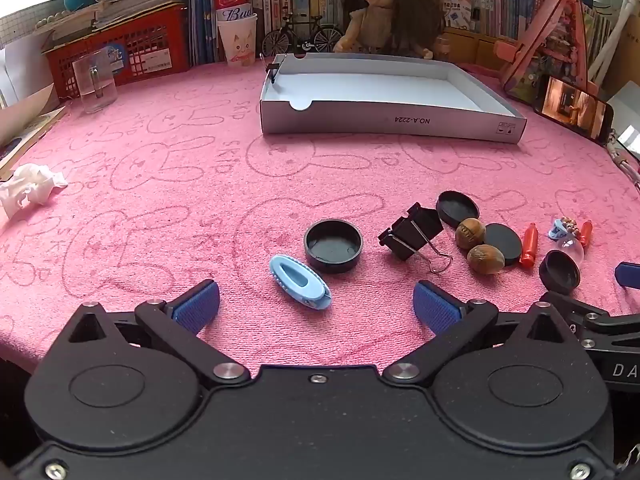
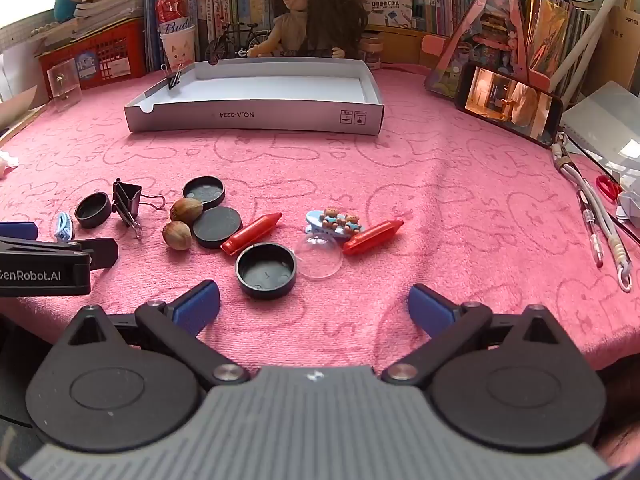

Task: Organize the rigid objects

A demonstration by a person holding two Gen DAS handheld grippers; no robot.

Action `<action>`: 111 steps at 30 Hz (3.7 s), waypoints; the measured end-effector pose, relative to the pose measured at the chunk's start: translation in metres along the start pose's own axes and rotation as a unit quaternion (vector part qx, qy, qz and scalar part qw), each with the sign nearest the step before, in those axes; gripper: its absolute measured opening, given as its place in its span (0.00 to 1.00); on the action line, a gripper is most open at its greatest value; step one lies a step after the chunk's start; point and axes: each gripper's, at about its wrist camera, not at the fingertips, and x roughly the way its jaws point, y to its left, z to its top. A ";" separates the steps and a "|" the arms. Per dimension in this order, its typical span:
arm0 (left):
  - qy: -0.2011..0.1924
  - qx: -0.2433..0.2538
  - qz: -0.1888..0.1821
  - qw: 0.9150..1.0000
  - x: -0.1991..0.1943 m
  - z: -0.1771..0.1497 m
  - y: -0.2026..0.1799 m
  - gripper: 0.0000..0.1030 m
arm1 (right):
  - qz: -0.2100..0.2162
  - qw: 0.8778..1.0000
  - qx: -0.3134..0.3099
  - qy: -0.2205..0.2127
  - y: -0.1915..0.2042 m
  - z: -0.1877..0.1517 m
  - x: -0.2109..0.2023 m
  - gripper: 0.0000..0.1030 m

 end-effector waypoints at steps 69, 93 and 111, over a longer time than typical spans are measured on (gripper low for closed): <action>-0.003 0.001 0.001 1.000 0.000 0.000 0.000 1.00 | -0.001 1.000 0.000 -0.003 0.001 -0.001 -0.002 1.00; -0.021 0.013 -0.011 1.000 -0.004 -0.005 0.003 0.98 | 0.015 0.999 -0.010 -0.039 -0.002 -0.010 -0.002 1.00; -0.045 0.035 -0.037 0.998 -0.019 -0.006 0.006 0.45 | 0.047 0.993 -0.036 -0.099 0.006 -0.015 -0.016 0.68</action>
